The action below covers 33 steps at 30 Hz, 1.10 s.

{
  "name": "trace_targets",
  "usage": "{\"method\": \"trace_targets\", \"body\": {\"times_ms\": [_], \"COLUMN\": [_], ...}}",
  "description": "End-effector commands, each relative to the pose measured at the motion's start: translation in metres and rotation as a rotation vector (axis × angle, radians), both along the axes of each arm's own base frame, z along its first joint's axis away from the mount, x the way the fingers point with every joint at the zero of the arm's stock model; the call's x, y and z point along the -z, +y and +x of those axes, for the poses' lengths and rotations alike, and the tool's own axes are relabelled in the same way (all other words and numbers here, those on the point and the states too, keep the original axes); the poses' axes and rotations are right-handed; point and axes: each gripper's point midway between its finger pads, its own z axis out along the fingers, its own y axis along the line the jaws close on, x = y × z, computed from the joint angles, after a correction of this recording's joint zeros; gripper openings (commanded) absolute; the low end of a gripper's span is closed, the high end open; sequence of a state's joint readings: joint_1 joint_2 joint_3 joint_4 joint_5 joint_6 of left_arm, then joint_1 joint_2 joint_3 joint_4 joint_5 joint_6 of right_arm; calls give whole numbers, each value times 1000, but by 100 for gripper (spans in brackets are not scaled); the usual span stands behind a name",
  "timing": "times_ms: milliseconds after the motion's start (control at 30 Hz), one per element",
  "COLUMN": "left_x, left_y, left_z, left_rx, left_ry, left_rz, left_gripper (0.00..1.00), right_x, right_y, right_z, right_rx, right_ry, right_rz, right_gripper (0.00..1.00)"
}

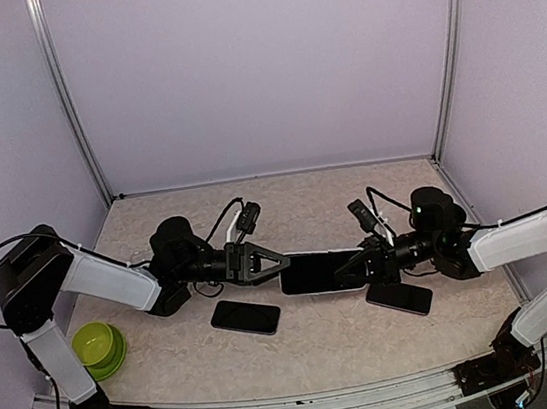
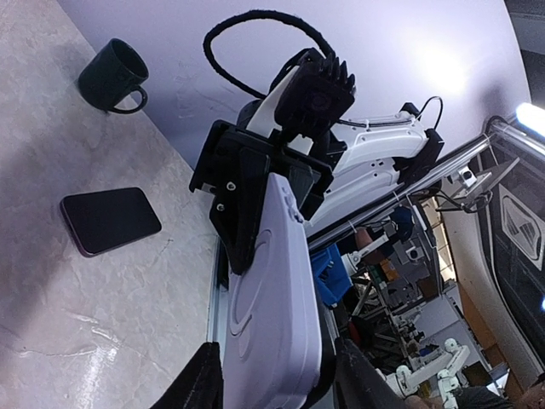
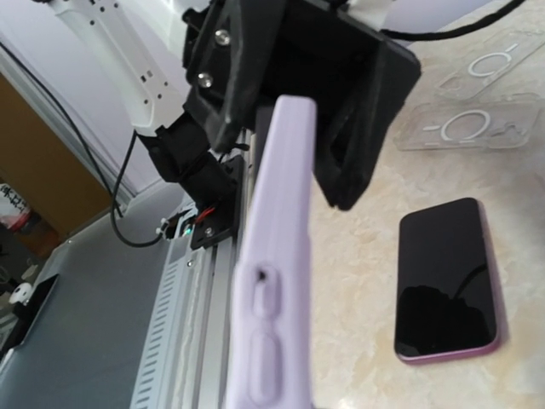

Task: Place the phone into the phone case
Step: Press the corner of the phone case at the bottom left corner of the phone case, then press the corner of the phone case at the bottom right corner of the phone case.

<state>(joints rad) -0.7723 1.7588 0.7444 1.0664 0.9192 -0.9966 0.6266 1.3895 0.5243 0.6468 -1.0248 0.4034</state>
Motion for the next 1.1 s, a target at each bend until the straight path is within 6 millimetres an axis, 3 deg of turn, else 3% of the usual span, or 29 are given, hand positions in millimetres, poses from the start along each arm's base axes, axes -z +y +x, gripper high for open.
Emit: {"method": "trace_targets", "body": {"times_ms": [0,133,167,367,567,700,1067], "left_x": [-11,-7,-5,6,2,4,5], "left_y": [-8,-9,-9,-10,-7,-6,-5], "left_z": [-7,-5,-3,14,15,13,4], "left_rx": [51,38,27,-86,-108,-104,-56], "left_ry": [-42,-36,-33,-68,-86,-84,-69], "left_rz": [-36,-28,-21,58,73,76,51], "left_gripper": [38,4,0,0,24,34,41], "right_x": [-20,-15,-14,-7,-12,-19,-34], "right_y": [6,7,7,10,13,13,10], "right_z": [-5,-2,-2,7,13,14,19], "right_rx": [-40,-34,-33,-1,24,28,79], "right_ry": [-82,-69,-66,-27,-4,-10,-27], "right_rz": [54,40,37,9,18,34,58], "right_gripper": [0,0,0,0,0,0,0]}}
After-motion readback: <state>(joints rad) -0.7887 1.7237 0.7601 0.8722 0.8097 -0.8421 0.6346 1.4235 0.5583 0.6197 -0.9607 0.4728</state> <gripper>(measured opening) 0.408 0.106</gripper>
